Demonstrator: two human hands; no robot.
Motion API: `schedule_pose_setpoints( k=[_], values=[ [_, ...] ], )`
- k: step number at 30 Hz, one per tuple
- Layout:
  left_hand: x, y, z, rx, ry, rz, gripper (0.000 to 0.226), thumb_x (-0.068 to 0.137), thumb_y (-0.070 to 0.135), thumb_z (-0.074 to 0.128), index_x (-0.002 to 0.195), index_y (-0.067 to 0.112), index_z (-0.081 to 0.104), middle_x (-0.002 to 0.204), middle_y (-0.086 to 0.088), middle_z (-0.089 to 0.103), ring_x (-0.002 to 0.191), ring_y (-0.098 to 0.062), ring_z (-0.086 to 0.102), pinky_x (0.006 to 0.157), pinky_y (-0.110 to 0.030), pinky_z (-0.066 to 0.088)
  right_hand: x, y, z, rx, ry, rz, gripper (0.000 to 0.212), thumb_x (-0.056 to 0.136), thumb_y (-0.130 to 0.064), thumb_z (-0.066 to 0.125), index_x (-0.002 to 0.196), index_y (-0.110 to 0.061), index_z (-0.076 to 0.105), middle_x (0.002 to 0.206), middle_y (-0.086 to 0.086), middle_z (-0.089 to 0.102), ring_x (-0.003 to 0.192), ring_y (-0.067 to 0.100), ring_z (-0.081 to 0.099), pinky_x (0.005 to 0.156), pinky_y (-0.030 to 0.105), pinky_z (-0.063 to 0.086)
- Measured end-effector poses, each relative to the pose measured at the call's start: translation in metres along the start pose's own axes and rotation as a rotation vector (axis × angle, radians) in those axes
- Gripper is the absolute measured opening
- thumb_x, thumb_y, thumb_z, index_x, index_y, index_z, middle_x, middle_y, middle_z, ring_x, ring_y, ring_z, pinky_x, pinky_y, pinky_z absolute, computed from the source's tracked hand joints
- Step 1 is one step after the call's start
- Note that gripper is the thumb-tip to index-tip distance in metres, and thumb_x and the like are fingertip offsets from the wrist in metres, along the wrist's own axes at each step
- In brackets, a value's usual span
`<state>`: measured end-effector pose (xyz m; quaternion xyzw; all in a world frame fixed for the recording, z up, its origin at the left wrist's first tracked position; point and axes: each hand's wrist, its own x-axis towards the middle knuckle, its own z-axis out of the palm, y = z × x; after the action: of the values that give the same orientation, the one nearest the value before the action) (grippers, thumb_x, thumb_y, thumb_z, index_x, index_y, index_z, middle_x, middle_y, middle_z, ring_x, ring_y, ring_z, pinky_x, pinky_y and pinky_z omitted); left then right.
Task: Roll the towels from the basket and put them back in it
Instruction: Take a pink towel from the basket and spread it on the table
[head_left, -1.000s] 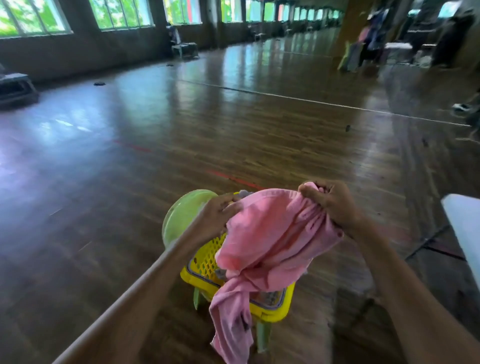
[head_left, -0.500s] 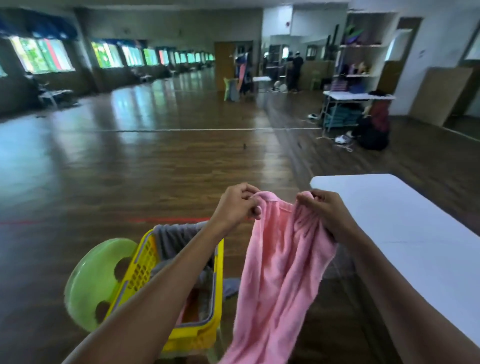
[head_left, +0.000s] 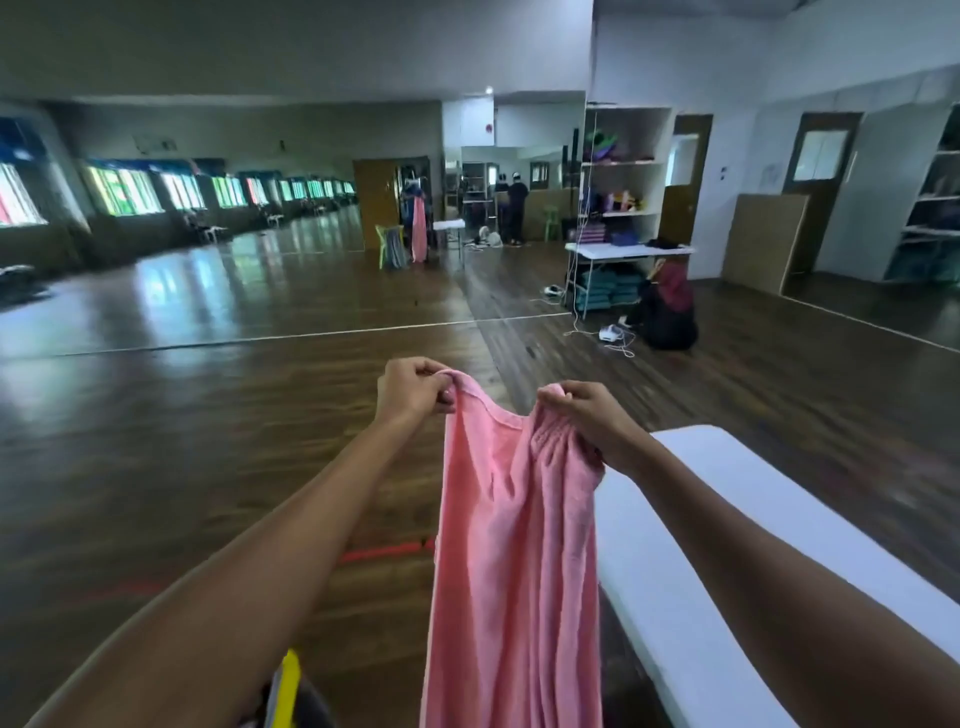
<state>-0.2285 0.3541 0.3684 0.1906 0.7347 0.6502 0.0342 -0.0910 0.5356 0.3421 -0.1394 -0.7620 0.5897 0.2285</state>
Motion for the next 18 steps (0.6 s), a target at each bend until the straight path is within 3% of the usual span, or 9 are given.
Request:
schedule_pose_setpoints(
  k=[4, 7, 10, 12, 15, 18],
  values=[
    [0.094, -0.001, 0.047, 0.015, 0.088, 0.005, 0.02, 0.083, -0.011, 0.057, 0.075, 0.004, 0.068, 0.061, -0.014, 0.064, 0.048, -0.016, 0.063, 0.056, -0.034, 0.061, 0.101, 0.001, -0.025, -0.061, -0.016, -0.009, 0.022, 0.093, -0.017, 0.063, 0.079, 0.0, 0.066, 0.069, 0.005, 0.056, 0.063, 0.013, 0.054, 0.061, 0.028, 0.042],
    [0.164, -0.001, 0.074, 0.0, 0.149, -0.013, 0.015, 0.083, -0.01, 0.058, 0.081, 0.001, 0.068, 0.066, -0.016, 0.066, 0.048, -0.016, 0.064, 0.052, -0.029, 0.059, 0.187, 0.0, -0.037, -0.15, 0.025, -0.059, 0.026, 0.092, -0.018, 0.063, 0.066, -0.013, 0.061, 0.063, 0.001, 0.057, 0.059, 0.011, 0.054, 0.057, 0.029, 0.044],
    [0.238, -0.001, 0.101, -0.023, 0.16, 0.0, 0.014, 0.084, -0.009, 0.059, 0.082, 0.002, 0.067, 0.065, -0.014, 0.065, 0.049, -0.016, 0.066, 0.056, -0.034, 0.061, 0.27, 0.007, -0.049, -0.2, 0.084, -0.094, 0.028, 0.091, -0.026, 0.063, 0.075, -0.004, 0.065, 0.073, 0.018, 0.066, 0.069, 0.02, 0.061, 0.072, 0.046, 0.053],
    [0.289, -0.004, 0.118, -0.034, 0.155, 0.018, 0.014, 0.084, -0.009, 0.059, 0.081, 0.003, 0.067, 0.064, -0.014, 0.065, 0.051, -0.018, 0.067, 0.059, -0.037, 0.061, 0.326, 0.016, -0.056, -0.231, 0.118, -0.102, 0.027, 0.091, -0.029, 0.063, 0.079, -0.005, 0.067, 0.076, 0.016, 0.068, 0.072, 0.022, 0.063, 0.078, 0.051, 0.054],
    [0.366, -0.013, 0.146, -0.051, 0.116, 0.035, 0.017, 0.084, -0.01, 0.057, 0.079, 0.004, 0.066, 0.064, -0.015, 0.064, 0.053, -0.021, 0.067, 0.061, -0.039, 0.061, 0.407, 0.03, -0.068, -0.257, 0.172, -0.117, 0.026, 0.091, -0.031, 0.062, 0.078, -0.009, 0.066, 0.076, 0.01, 0.068, 0.076, 0.029, 0.068, 0.079, 0.052, 0.055],
    [0.443, -0.027, 0.179, -0.046, 0.063, 0.049, 0.015, 0.086, -0.01, 0.056, 0.086, 0.0, 0.067, 0.064, -0.015, 0.064, 0.053, -0.021, 0.066, 0.058, -0.035, 0.061, 0.484, 0.046, -0.083, -0.313, 0.24, -0.113, 0.023, 0.094, -0.029, 0.06, 0.076, -0.015, 0.062, 0.078, 0.007, 0.067, 0.077, 0.028, 0.068, 0.074, 0.044, 0.056]
  ],
)
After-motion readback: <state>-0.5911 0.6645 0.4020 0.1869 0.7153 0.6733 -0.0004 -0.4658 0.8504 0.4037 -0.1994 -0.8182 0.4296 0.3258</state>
